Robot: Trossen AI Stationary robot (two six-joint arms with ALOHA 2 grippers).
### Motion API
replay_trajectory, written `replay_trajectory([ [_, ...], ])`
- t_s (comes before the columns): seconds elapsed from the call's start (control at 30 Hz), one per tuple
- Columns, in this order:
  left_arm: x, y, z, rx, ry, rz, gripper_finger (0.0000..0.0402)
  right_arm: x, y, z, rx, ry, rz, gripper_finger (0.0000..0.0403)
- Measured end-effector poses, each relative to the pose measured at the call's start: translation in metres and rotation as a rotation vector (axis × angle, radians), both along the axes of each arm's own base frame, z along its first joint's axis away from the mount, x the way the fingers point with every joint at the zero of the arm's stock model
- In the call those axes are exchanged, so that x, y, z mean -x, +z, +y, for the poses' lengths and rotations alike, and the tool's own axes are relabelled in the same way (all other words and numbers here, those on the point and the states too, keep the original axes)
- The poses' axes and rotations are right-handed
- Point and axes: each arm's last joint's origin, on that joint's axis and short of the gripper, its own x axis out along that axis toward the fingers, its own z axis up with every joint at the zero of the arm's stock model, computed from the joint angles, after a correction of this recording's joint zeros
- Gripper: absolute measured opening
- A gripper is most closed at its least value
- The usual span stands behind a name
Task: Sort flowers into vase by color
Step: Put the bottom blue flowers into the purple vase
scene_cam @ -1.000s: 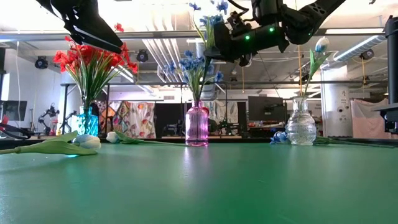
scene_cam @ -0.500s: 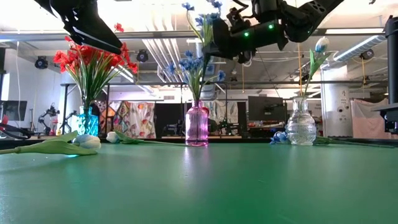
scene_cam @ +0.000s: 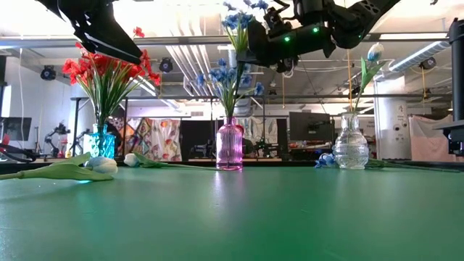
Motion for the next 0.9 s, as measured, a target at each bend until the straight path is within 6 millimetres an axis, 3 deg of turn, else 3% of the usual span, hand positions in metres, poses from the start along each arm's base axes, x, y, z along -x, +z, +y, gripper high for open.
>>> replay_trajectory([
  [0.7, -0.002, 0.002, -0.001, 0.009, -0.002, -0.03, 0.0277, -0.001, -0.002, 0.0, -0.014, 0.0, 0.003, 0.0018],
  [0.9, -0.022, -0.005, -0.008, -0.101, -0.152, -0.107, 0.0277, -0.001, -0.003, 0.0, 0.004, 0.0, 0.022, 0.0018],
])
